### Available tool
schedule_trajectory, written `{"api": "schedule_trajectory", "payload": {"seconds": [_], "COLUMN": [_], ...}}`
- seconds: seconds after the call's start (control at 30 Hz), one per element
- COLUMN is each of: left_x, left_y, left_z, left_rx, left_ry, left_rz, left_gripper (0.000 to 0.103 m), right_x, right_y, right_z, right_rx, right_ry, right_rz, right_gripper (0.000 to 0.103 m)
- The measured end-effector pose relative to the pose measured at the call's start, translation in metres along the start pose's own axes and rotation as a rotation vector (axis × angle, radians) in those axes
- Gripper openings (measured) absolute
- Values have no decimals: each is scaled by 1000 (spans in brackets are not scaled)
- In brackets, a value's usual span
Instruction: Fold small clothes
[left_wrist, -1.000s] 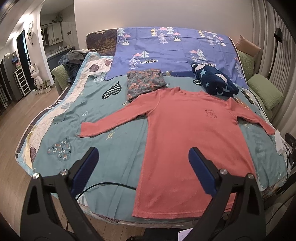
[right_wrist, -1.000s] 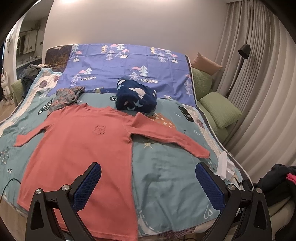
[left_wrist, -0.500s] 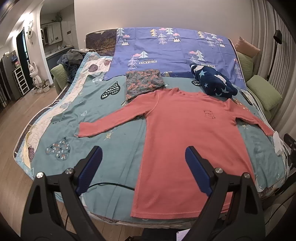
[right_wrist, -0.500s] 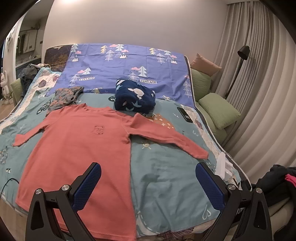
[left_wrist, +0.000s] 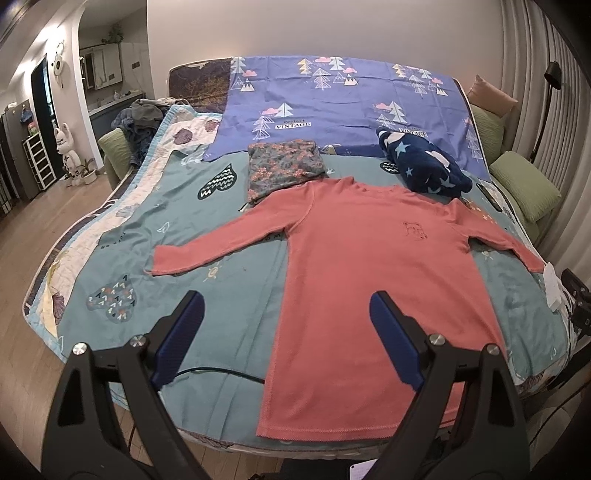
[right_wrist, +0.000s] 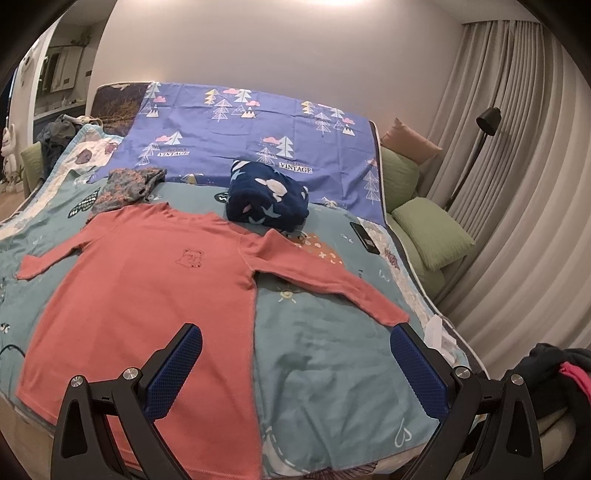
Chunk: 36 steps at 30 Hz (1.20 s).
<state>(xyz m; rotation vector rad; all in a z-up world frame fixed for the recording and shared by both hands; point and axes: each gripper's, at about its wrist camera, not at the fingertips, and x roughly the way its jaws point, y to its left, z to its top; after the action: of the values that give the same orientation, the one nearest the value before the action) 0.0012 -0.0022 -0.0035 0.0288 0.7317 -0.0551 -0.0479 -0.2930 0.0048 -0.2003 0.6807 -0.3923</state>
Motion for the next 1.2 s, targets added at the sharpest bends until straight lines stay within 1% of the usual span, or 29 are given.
{"api": "schedule_trajectory", "payload": {"seconds": [0.57,0.73,0.83,0.9,0.93,1.03,1.07,1.1,1.13,1.17,1.2], "left_x": [3,4,5,3,2,-2,-4,-4,-2,1,10], "left_y": [0,-4,-12,-27,-36,-80,-102,-114,-135,-151,-176], "left_z": [-1,1,7,17,21,35,40,42,46,48,50], "left_rx": [1,16,32,75,104,263,333,368,419,452,500], "left_ry": [5,7,1,-24,-40,-78,-90,-101,-125,-138,-147], "left_rz": [2,3,-22,-43,-52,-104,-137,-160,-196,-216,-241], "left_gripper": [91,91,91,91,91,91,93,94,97,98,98], "right_x": [7,8,11,15,18,29,33,38,42,48,59], "right_y": [-2,-2,-7,-15,-22,-54,-66,-87,-102,-117,-137], "right_z": [0,0,0,0,1,4,4,4,4,3,2], "right_rx": [6,9,20,23,23,63,90,137,173,213,268], "right_ry": [19,20,20,19,17,10,12,4,-4,-10,-9], "right_rz": [8,8,14,17,4,-89,-102,-99,-83,-62,-29], "right_gripper": [103,103,103,103,103,103,103,103,103,103,103]}}
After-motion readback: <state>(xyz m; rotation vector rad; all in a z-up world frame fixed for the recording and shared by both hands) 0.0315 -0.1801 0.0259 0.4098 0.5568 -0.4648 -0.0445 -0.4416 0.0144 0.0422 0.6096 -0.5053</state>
